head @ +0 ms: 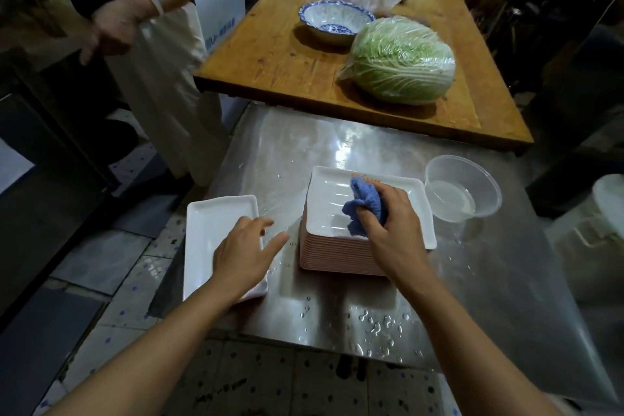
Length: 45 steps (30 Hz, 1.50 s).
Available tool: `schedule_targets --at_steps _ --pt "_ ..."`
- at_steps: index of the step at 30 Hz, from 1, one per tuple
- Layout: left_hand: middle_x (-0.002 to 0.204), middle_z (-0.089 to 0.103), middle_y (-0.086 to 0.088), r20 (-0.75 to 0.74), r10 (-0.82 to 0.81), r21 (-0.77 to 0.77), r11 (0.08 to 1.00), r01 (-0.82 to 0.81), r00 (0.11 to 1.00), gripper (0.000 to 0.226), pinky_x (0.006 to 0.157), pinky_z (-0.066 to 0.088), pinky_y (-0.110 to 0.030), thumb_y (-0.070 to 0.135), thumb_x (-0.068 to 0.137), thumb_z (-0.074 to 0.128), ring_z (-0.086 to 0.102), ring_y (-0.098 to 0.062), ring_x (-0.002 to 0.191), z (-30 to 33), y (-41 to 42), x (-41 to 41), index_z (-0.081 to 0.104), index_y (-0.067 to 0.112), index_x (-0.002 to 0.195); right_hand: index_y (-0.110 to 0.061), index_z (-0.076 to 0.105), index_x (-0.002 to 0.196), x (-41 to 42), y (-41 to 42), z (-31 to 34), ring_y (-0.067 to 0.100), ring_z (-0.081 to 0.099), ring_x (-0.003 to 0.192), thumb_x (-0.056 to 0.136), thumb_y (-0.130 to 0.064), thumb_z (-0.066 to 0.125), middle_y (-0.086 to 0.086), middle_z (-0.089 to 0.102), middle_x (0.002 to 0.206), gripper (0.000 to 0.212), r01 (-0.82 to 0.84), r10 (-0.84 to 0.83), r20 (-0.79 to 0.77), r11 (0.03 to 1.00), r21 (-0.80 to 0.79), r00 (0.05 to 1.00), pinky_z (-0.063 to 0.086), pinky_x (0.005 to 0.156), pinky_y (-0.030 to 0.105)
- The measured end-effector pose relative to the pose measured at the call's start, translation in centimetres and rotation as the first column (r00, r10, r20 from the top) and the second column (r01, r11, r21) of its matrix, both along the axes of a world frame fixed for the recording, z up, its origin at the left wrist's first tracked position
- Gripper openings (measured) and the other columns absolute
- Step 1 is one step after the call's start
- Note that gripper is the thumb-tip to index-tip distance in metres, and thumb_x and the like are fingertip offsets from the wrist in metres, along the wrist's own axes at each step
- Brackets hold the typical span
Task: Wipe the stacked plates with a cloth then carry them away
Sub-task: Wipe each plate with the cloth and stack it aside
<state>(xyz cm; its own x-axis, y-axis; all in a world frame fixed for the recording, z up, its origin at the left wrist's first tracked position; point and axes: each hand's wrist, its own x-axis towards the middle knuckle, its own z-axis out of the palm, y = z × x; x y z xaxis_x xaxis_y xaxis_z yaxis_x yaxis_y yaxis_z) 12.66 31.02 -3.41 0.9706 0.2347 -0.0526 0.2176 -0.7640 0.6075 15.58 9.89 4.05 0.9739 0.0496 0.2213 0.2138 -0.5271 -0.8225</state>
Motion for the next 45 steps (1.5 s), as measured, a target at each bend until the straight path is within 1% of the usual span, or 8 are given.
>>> schedule_targets --at_steps 4,9,14,20,25,32,36,45 --pt "0.101 0.06 0.001 -0.049 0.016 -0.349 0.937 -0.033 0.999 0.042 0.08 0.046 -0.03 0.036 0.087 0.059 0.059 -0.019 0.089 2.8 -3.0 3.7 0.053 0.024 0.127 -0.011 0.057 0.118 2.0 2.1 -0.4 0.01 0.055 0.092 0.088 -0.003 0.056 0.006 0.051 0.11 0.031 -0.039 0.044 0.052 0.995 -0.092 0.998 0.039 0.073 0.002" --pt "0.076 0.053 0.001 -0.166 -0.061 -0.474 0.88 -0.025 0.984 0.059 0.065 0.046 -0.029 0.006 0.079 0.058 0.053 -0.019 0.073 3.4 -4.4 5.4 0.049 0.026 0.134 -0.012 0.049 0.132 4.9 4.0 -2.4 0.025 0.04 0.121 0.088 -0.021 0.061 0.011 0.042 0.134 0.046 -0.061 0.066 -0.003 0.901 -0.429 0.998 0.035 0.099 0.029" --pt "0.076 0.054 -0.001 -0.175 -0.066 -0.434 0.901 -0.017 0.982 0.069 0.071 0.05 -0.035 0.0 0.078 0.055 0.053 -0.021 0.074 3.4 -4.4 5.7 0.043 0.03 0.139 0.001 0.064 0.107 5.4 5.1 -3.7 0.026 0.048 0.107 0.089 -0.009 0.054 0.012 0.053 0.118 0.023 -0.097 0.121 0.015 0.859 -0.502 0.993 0.045 0.08 0.032" --pt "0.079 0.061 -0.005 -0.195 -0.08 -0.391 0.92 -0.003 0.978 0.065 0.073 0.055 -0.042 0.002 0.076 0.059 0.062 -0.027 0.077 3.3 -4.4 5.9 0.046 0.033 0.131 0.0 0.059 0.109 6.8 3.8 -3.8 0.023 0.049 0.109 0.083 -0.009 0.056 0.009 0.052 0.125 0.027 -0.191 0.242 -0.014 0.73 -0.657 0.97 0.042 0.084 0.033" --pt "0.072 0.056 -0.002 -0.18 -0.072 -0.38 0.925 -0.002 0.981 0.058 0.071 0.054 -0.041 0.0 0.073 0.059 0.059 -0.024 0.07 3.2 -4.6 6.0 0.049 0.03 0.121 -0.002 0.058 0.106 7.1 -0.6 -3.0 0.027 0.049 0.106 0.089 -0.003 0.045 0.009 0.054 0.115 0.022 0.016 0.031 0.057 0.739 -0.674 0.998 0.036 0.084 0.031" --pt "0.071 0.053 -0.002 -0.176 -0.051 -0.357 0.934 -0.015 0.983 0.057 0.073 0.053 -0.042 0.001 0.073 0.06 0.054 -0.023 0.069 3.2 -4.9 5.8 0.049 0.026 0.123 -0.01 0.058 0.113 6.6 -6.6 -2.0 0.022 0.043 0.111 0.09 -0.018 0.046 0.004 0.053 0.123 0.027 0.001 0.02 0.015 0.588 -0.809 1.0 0.025 0.085 0.021" --pt "0.07 0.054 -0.002 -0.151 -0.027 -0.338 0.941 -0.026 0.988 0.058 0.073 0.053 -0.042 0.0 0.073 0.059 0.055 -0.023 0.069 3.3 -5.1 5.6 0.05 0.026 0.124 -0.011 0.059 0.108 4.4 -7.0 -1.6 0.025 0.042 0.112 0.093 -0.035 0.046 0.005 0.054 0.122 0.031 -0.047 0.033 -0.036 0.495 -0.868 0.999 0.032 0.092 0.031" --pt "0.066 0.051 -0.003 -0.157 -0.023 -0.487 0.871 -0.057 0.987 0.063 0.055 0.047 -0.031 -0.008 0.076 0.058 0.052 -0.018 0.06 3.1 -4.7 5.4 0.051 0.025 0.128 -0.011 0.056 0.073 -0.4 -4.8 -1.5 0.022 0.047 0.086 0.073 0.006 0.057 0.005 0.058 0.094 0.017 -0.267 0.186 -0.202 0.805 -0.529 0.961 0.04 0.067 0.026"
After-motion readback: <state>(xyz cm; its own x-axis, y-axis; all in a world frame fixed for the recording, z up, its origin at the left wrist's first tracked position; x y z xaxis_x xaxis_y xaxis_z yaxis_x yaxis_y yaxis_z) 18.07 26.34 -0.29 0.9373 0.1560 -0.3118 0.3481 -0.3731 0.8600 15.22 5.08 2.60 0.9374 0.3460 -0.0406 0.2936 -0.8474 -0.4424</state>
